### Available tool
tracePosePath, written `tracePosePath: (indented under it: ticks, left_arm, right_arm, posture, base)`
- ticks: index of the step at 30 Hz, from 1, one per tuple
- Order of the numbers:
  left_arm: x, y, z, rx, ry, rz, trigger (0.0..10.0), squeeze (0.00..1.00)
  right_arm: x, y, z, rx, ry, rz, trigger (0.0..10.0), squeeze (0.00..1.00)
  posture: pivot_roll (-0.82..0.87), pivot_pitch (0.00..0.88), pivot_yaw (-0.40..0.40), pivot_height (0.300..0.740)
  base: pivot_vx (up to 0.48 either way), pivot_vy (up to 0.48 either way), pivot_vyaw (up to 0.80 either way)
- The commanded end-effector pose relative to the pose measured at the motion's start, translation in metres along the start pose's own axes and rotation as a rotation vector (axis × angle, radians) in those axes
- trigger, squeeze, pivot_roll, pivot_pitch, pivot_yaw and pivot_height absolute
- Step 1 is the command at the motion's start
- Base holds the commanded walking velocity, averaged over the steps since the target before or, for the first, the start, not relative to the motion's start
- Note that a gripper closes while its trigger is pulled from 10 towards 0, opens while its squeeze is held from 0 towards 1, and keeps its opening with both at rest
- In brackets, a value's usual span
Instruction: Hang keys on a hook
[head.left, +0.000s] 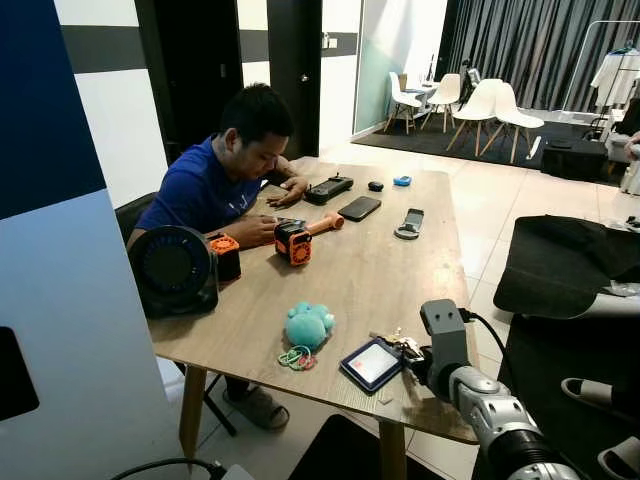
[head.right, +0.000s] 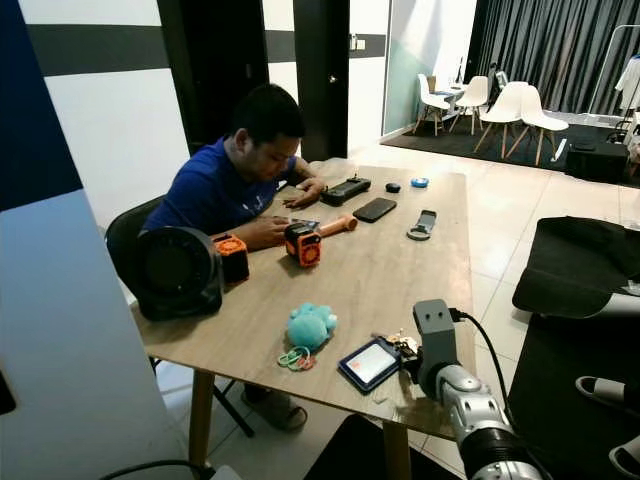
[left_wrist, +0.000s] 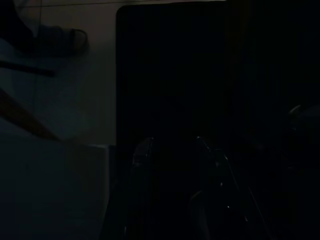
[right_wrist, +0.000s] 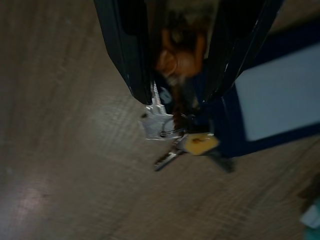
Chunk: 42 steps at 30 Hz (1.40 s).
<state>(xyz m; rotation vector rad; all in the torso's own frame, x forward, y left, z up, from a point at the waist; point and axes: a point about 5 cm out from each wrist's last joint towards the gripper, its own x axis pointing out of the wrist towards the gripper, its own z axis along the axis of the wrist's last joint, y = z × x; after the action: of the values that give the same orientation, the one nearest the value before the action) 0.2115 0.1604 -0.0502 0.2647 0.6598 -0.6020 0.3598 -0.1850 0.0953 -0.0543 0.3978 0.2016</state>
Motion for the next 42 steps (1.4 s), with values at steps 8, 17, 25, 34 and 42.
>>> tracePosePath:
  ticks: [8,17,25,34,42]
  left_arm:
    - [-0.005,0.002,-0.011,0.036,0.053,-0.011,10.0,0.00]
    - [-0.004,0.002,-0.009,0.048,0.056,-0.018,10.0,0.00]
    - [-0.004,0.004,-0.009,0.051,0.060,-0.018,10.0,0.00]
    - [-0.005,0.002,-0.016,0.062,0.112,-0.019,10.0,0.00]
    - [-0.005,0.004,-0.019,0.069,0.152,-0.001,10.0,0.00]
  right_arm:
    - [0.003,0.019,-0.015,0.003,0.051,0.070,10.0,0.00]
    - [0.002,0.012,-0.016,0.004,0.068,0.043,10.0,0.00]
    - [-0.005,-0.015,-0.007,0.029,0.030,-0.039,10.0,0.00]
    - [-0.009,-0.026,-0.009,0.010,0.048,-0.084,10.0,0.00]
    - [-0.006,-0.018,-0.017,0.009,0.089,-0.063,10.0,0.00]
  posture:
    - [0.06,0.001,0.012,0.740]
    - [0.06,0.004,0.018,0.740]
    - [0.06,0.008,0.023,0.740]
    - [0.06,0.012,0.024,0.740]
    - [0.06,0.011,0.022,0.740]
  base:
    - [0.000,0.000,0.00]
    - [0.000,0.000,0.00]
    - [0.000,0.000,0.00]
    - [0.000,0.000,0.00]
    - [0.000,0.000,0.00]
